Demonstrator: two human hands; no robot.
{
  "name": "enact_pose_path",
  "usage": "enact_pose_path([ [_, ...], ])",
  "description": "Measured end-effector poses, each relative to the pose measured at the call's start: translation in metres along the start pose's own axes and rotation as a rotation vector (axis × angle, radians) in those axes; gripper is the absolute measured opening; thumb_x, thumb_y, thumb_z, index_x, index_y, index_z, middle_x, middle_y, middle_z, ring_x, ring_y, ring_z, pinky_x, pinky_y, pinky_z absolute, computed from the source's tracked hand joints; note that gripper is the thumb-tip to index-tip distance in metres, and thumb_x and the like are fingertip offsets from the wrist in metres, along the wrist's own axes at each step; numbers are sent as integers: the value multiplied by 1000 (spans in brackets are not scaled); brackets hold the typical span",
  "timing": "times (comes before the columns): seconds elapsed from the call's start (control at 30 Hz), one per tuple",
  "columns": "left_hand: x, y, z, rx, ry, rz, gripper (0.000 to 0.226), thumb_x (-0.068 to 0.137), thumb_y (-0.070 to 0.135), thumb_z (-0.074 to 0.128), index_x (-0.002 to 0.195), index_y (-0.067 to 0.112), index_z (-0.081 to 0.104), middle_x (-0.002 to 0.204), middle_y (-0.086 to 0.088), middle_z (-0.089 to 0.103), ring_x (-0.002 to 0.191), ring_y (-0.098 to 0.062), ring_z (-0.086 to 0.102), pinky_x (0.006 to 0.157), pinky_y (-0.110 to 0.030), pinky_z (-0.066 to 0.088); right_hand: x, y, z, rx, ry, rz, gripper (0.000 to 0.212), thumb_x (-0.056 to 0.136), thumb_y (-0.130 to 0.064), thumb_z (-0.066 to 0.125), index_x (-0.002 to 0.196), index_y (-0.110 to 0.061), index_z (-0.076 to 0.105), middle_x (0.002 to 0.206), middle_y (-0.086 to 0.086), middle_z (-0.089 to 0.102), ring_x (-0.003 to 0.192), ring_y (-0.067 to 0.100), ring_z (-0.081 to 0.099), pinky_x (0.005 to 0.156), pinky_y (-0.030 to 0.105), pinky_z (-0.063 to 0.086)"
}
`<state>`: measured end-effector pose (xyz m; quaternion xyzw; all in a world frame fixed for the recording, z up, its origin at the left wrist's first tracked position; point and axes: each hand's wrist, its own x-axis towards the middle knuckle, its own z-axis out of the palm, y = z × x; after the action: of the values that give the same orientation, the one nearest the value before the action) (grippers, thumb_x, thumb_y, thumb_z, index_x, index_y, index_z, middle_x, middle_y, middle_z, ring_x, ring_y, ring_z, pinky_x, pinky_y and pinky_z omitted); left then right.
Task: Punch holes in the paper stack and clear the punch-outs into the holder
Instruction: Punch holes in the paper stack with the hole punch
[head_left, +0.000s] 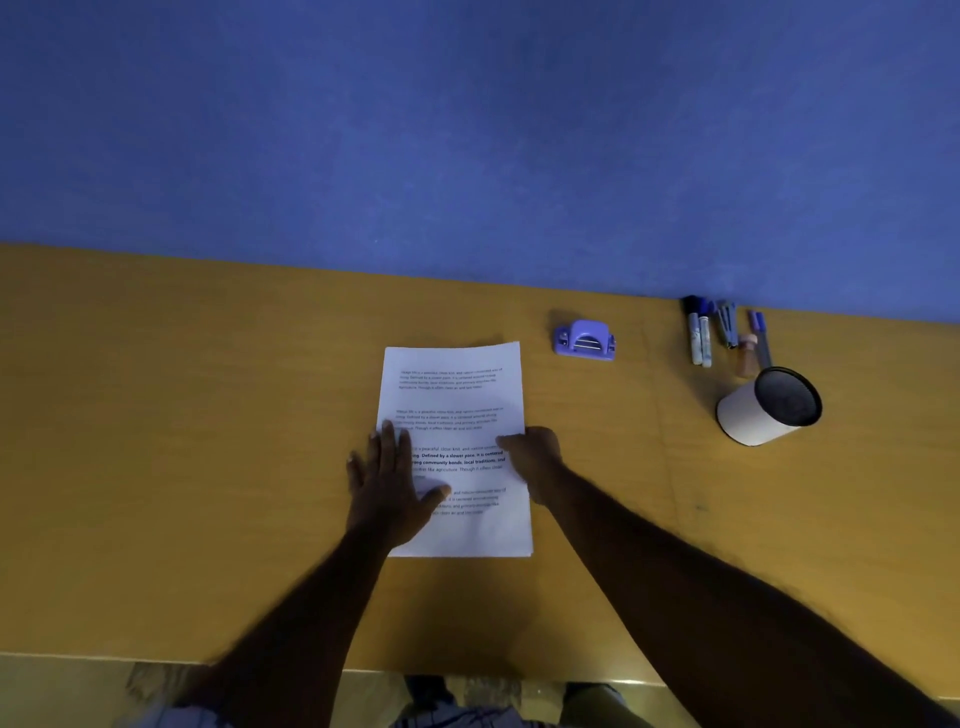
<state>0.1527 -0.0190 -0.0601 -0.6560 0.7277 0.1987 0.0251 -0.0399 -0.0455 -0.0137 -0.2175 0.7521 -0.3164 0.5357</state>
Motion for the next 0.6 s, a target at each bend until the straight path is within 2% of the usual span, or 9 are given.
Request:
enact_pose_path([
  [0.13, 0, 1, 1, 3, 13, 1, 98, 85, 70, 39, 152, 15, -7, 160, -11, -18, 148, -30, -13, 116, -54, -6, 2, 2, -5, -114, -16, -78, 14, 83, -1, 58, 84, -15, 61, 99, 9, 68, 89, 30, 68, 82, 49, 58],
  [0.27, 0, -1, 2, -6, 7, -2, 98, 85, 70, 38, 152, 16, -7, 160, -10, -17, 148, -30, -12, 117, -55, -5, 2, 7, -6, -137, 9, -160, 22, 81, -3, 61, 100, -14, 61, 101, 5, 68, 85, 23, 68, 75, 42, 60],
  [0.37, -3, -1, 0, -61, 90, -1, 94, 86, 70, 36, 153, 17, -6, 161, -8, -14, 149, -29, -9, 118, -54, -3, 1, 12, -10, -60, -11, -175, 23, 84, -3, 62, 107, -10, 62, 98, 3, 68, 80, 18, 67, 66, 31, 57],
  [0.5, -21, 0, -12, -369, 337, -64, 83, 92, 58, 44, 153, 17, 7, 162, -2, 1, 149, -19, 1, 117, -43, -2, 3, 16, -24, 70, -25, -141, 20, 86, -3, 64, 104, -11, 62, 100, 6, 69, 92, 28, 68, 81, 43, 58],
  [0.6, -43, 4, -18, -769, 530, -249, 70, 94, 36, 53, 150, 9, 19, 158, -11, 18, 145, -24, 20, 118, -46, 20, 2, 20, -37, 183, -19, -126, 20, 85, -1, 66, 105, -4, 64, 106, 15, 71, 98, 36, 67, 88, 52, 56],
])
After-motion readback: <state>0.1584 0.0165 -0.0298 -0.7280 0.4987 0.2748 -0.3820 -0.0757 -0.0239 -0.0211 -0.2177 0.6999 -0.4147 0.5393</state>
